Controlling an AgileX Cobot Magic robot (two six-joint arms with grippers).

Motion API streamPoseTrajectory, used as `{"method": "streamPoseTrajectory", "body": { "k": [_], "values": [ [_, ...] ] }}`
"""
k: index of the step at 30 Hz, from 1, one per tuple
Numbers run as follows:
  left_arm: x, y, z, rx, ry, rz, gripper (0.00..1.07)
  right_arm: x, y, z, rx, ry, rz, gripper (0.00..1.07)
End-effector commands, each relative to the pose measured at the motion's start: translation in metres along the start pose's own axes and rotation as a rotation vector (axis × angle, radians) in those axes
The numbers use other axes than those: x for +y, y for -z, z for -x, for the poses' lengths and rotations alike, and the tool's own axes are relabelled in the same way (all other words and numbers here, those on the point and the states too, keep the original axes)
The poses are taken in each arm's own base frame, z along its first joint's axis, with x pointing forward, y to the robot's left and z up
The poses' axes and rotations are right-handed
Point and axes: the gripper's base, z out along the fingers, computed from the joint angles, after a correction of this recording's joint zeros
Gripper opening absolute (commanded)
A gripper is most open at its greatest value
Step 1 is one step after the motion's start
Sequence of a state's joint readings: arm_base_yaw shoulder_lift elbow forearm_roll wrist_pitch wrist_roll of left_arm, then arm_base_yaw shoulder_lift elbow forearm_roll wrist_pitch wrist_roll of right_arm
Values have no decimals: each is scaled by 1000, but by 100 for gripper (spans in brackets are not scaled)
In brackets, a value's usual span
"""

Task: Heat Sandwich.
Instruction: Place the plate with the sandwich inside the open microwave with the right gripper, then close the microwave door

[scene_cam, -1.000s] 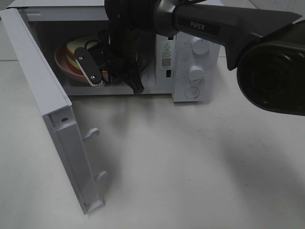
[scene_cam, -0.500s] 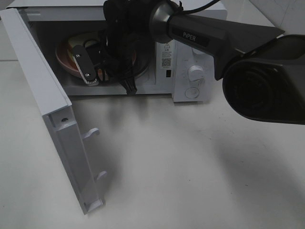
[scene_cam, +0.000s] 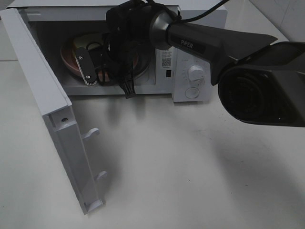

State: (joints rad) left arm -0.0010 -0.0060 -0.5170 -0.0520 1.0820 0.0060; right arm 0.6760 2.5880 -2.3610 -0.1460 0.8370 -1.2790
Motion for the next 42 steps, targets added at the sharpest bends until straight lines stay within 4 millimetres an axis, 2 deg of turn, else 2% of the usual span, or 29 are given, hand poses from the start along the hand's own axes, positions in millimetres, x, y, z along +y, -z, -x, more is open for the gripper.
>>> {"method": "streamPoseTrajectory", "body": {
  "k": [1,3,8,11,12,14,15,16,17,20,24,27,35,37,42],
  "values": [
    [0,2,0,-29,-3,-6,97,-6,5,0,-8,-23,-41,7],
    [0,2,0,-29,-3,-6,97,-6,5,0,-8,-31,-39,8],
    [0,2,0,-29,-3,-6,97,-6,6,0,-7,-69,-34,19],
    [0,2,0,-29,-3,-6,97,-5,12,-1,-12,-85,-28,35],
    [0,2,0,-29,-3,-6,97,-5,12,-1,-12,-85,-28,35],
    [0,2,0,-29,-3,-6,97,-5,16,-7,-14,-94,-39,43],
    [0,2,0,-29,-3,-6,97,-3,20,-8,-20,-91,-51,52],
    [0,2,0,-29,-3,-6,97,-3,22,-12,-21,-95,-59,56],
    [0,2,0,-29,-3,-6,97,-3,22,-12,-21,-95,-59,56],
    [0,2,0,-29,-3,-6,97,3,30,-16,-46,-108,-91,69],
    [0,2,0,-29,-3,-6,97,9,37,-21,-56,-110,-109,78],
    [0,2,0,-29,-3,-6,97,14,40,-22,-58,-97,-111,78],
    [0,2,0,-29,-3,-6,97,24,65,-25,-87,-96,-189,78],
    [0,2,0,-29,-3,-6,97,31,76,-27,-96,-98,-211,78],
    [0,2,0,-29,-3,-6,97,44,90,-32,-90,-95,-215,78]
  ]
}}
